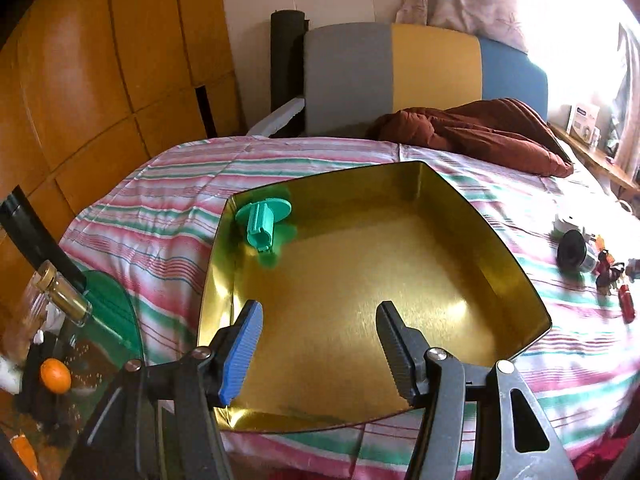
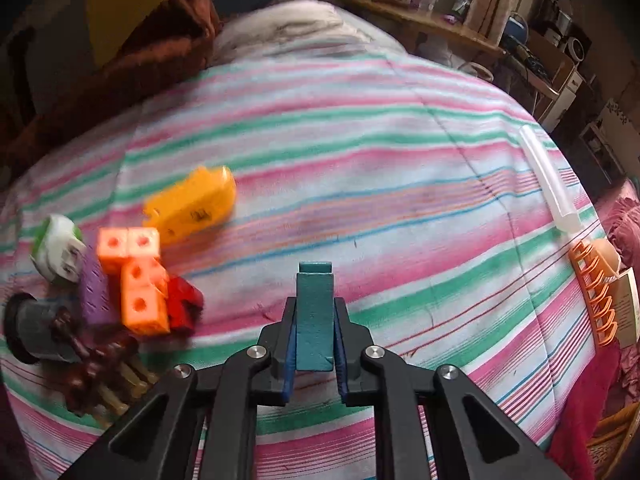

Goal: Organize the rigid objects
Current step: 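Carry the teal puzzle piece into the tray beside the spool, open right tool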

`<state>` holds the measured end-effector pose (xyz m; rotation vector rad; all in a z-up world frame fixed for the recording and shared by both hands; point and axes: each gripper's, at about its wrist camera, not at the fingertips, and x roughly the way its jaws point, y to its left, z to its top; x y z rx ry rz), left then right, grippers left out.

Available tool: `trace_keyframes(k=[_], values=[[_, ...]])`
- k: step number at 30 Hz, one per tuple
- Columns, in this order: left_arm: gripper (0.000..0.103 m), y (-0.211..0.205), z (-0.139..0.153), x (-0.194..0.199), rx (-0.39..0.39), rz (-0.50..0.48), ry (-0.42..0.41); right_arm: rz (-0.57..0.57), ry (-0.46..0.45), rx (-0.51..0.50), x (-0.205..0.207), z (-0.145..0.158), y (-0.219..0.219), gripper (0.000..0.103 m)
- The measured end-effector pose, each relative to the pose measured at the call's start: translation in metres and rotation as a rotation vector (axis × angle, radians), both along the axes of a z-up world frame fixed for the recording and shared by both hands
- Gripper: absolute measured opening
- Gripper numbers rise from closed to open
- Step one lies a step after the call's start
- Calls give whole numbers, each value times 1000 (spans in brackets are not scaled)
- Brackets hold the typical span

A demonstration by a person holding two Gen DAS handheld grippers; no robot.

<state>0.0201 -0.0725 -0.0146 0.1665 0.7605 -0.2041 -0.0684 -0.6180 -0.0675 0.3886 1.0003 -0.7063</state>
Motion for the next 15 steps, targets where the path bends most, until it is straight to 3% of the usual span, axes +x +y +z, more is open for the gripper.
trace_keyframes(k=[7,15], values=[[60,10,0,-3,-12,30,3,-14,-96,-26,-6,16,-2,14],[60,27,-5,-4,-44,50,23,94,-159,51,9,38,24,14]])
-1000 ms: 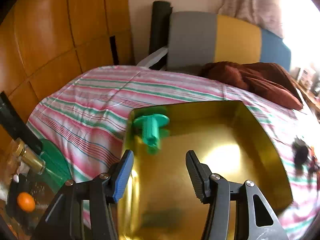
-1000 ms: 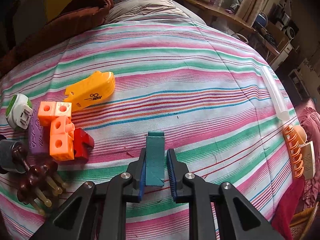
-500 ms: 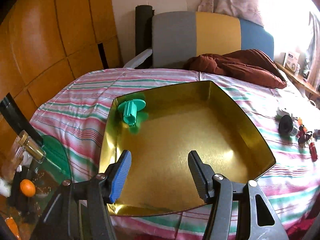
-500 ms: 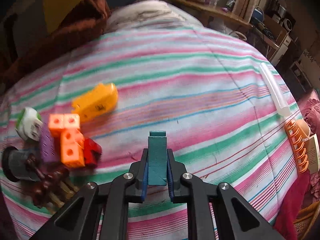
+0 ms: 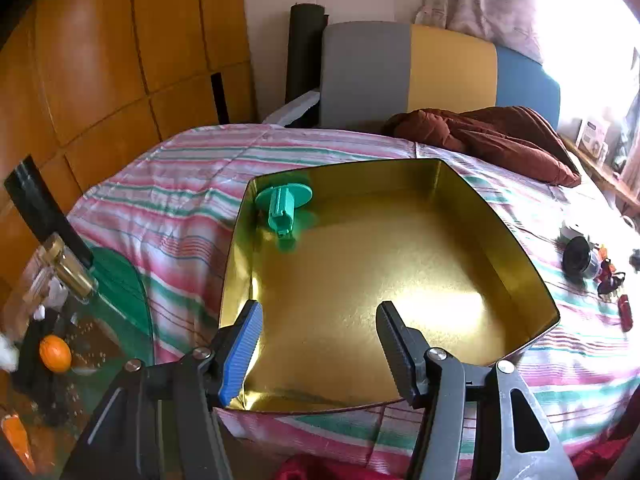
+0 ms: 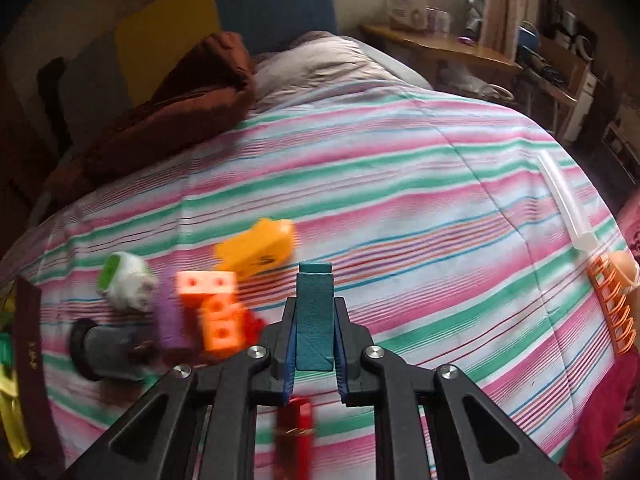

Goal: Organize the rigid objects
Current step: 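Carry the teal puzzle piece into the tray beside the spool, open right tool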

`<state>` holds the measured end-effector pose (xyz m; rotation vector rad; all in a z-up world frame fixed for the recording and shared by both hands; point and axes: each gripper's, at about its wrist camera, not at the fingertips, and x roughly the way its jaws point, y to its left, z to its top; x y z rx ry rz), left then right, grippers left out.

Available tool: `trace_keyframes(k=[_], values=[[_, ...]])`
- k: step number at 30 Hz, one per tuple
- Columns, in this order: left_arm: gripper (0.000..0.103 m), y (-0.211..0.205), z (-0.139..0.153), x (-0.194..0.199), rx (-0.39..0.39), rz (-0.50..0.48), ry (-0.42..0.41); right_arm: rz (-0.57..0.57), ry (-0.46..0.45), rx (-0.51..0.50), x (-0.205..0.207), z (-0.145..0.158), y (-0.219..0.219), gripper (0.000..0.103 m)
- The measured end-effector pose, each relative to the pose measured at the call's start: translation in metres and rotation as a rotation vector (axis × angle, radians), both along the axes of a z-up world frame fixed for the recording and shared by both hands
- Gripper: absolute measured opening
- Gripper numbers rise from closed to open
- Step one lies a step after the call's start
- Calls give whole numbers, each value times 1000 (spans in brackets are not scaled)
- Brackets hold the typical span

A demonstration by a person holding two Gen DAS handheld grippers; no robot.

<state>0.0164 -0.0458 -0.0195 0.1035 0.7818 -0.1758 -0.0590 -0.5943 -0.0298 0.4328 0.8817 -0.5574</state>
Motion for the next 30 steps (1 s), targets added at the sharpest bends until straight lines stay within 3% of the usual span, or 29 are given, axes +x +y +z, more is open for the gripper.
trace_keyframes(k=[6,11,16,20,24,28,30], values=[[60,20,-3,0,-40,52,6,248,-58,-37,31,56,80,14],[60,43,-4,-5,-49,101,-3,491,-75,24,69,68,174,14],[60,69,-8,-8,-67,167,5,732,-52,157,116,54,283,14],[60,83,-11,-9,-77,201,14,868,37,256,160,17,373,14],[60,90,-15,-10,-86,212,25,905,105,327,189,-13,431,14],[60,95,-20,-8,-89,221,37,879,138,390,211,-35,457,14],[60,96,-23,-7,-96,223,51,858,126,443,222,-40,461,24]])
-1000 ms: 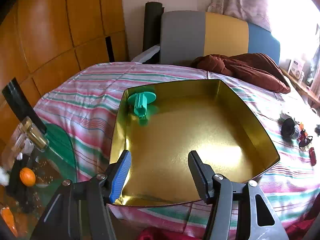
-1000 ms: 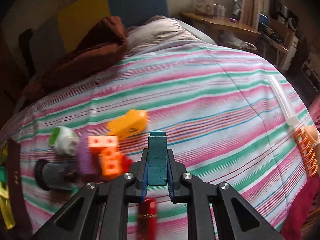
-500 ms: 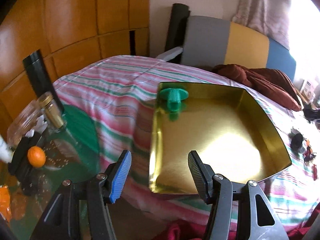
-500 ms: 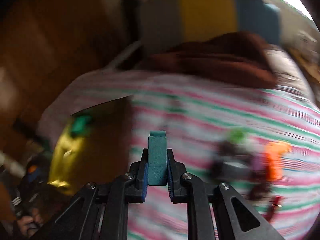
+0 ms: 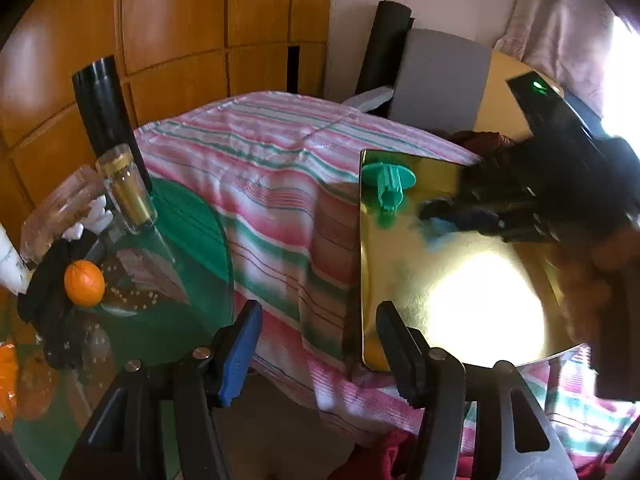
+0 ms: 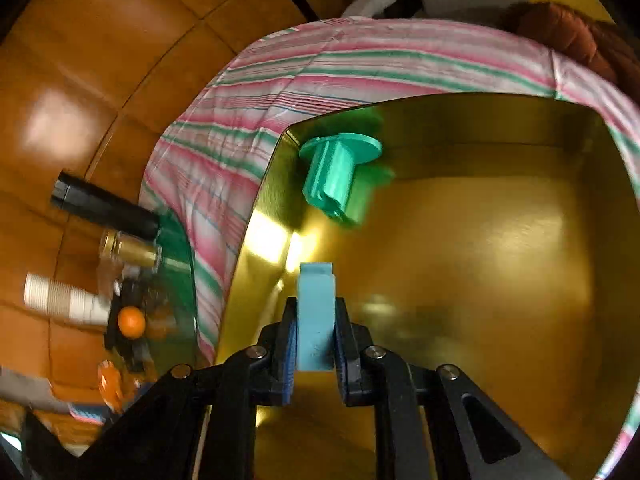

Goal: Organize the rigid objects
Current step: 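Carry the teal puzzle piece into the tray beside the spool, open right tool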

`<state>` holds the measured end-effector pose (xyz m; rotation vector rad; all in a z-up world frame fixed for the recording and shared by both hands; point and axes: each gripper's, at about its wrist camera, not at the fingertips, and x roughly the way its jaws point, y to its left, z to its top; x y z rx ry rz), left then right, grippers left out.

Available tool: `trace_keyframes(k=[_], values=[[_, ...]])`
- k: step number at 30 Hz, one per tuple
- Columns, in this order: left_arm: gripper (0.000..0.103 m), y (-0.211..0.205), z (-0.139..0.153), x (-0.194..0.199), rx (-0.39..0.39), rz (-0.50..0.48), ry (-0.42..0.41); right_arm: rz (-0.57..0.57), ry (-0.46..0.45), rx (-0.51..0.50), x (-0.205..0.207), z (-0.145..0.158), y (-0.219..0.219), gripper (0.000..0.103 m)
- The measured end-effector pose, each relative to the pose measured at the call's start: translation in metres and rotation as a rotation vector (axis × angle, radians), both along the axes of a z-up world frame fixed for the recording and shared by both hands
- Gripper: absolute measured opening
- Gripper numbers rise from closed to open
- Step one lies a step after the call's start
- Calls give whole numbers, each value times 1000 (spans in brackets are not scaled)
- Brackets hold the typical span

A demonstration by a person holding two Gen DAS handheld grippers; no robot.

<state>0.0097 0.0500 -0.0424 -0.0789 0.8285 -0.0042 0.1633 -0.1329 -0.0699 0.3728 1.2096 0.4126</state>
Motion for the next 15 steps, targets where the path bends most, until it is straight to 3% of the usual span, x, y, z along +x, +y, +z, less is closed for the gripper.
trace_keyframes(k=[2,3,8,15], values=[[60,1,-2,0,-8,-2,5,-24,16,39,6,-3,3,44],[60,1,-3,0,-7,-3,8,-30,12,38,6,-3,4,47],[60,0,-3,1,-5,-4,4,-22,-41,-3,-9,10,-6,49],[60,-7,0,-2,9,-23,-1,-13,-207,-116,-59,39,-38,49]])
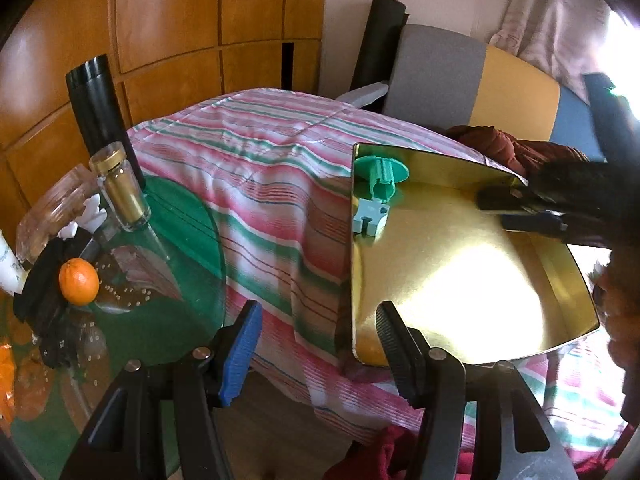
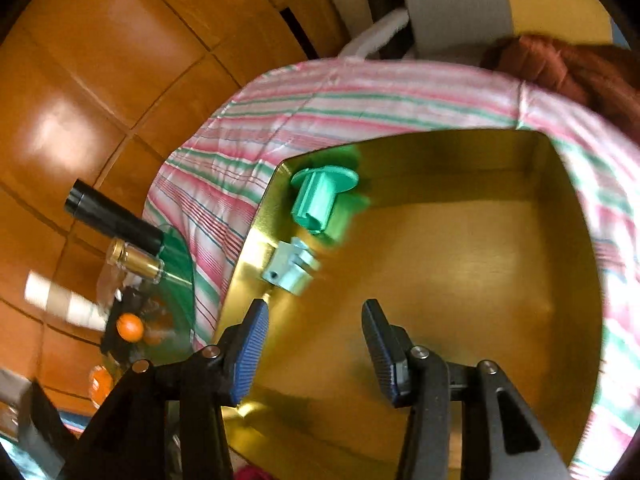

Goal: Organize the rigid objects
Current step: 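Carry the teal puzzle piece into the tray beside the spool, open right tool, then move both tools back to the remaining objects on the bedspread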

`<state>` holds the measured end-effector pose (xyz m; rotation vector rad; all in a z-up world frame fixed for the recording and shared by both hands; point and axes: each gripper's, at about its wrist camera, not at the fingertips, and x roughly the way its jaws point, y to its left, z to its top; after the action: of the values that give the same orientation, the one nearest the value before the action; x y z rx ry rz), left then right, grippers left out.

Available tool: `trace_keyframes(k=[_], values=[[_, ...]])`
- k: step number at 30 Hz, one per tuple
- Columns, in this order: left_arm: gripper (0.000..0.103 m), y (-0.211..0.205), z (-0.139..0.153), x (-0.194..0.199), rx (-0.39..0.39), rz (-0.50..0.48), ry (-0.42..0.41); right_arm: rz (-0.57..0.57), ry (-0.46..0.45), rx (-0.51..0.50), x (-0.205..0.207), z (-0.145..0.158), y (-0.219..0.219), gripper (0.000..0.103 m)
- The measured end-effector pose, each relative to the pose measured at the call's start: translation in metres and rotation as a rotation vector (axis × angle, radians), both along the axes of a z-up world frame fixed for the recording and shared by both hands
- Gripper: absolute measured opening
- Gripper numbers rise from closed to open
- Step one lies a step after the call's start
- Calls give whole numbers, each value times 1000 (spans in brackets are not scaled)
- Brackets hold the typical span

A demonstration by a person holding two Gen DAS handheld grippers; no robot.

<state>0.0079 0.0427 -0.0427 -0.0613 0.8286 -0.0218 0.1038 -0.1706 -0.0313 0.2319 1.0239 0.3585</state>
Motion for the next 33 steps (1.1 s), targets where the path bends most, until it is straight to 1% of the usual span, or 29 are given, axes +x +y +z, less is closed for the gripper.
trace_keyframes(k=[6,8,13,19,26,29,33], values=[[60,-15,10,-5,28,-36,-27,-7,-120,-112,-45,18,-36,49],[61,-21,13,-6,39,-56,-36,-31,-156,-138,-61,24,-55,49],[62,-37,21,-10,68,-106,-60,-129,-194,-184,-86,33,-104,49],[62,-58,27,-10,83,-167,-72,-297,-201,-232,-107,43,-181,49],[63,-82,32,-10,101,-234,-78,-537,-213,-277,-137,54,-278,49],[64,-94,34,-11,115,-267,-84,-659,-207,-295,-147,51,-319,51],[66,-112,38,-13,129,-313,-91,-839,-183,-307,-165,34,-380,51]])
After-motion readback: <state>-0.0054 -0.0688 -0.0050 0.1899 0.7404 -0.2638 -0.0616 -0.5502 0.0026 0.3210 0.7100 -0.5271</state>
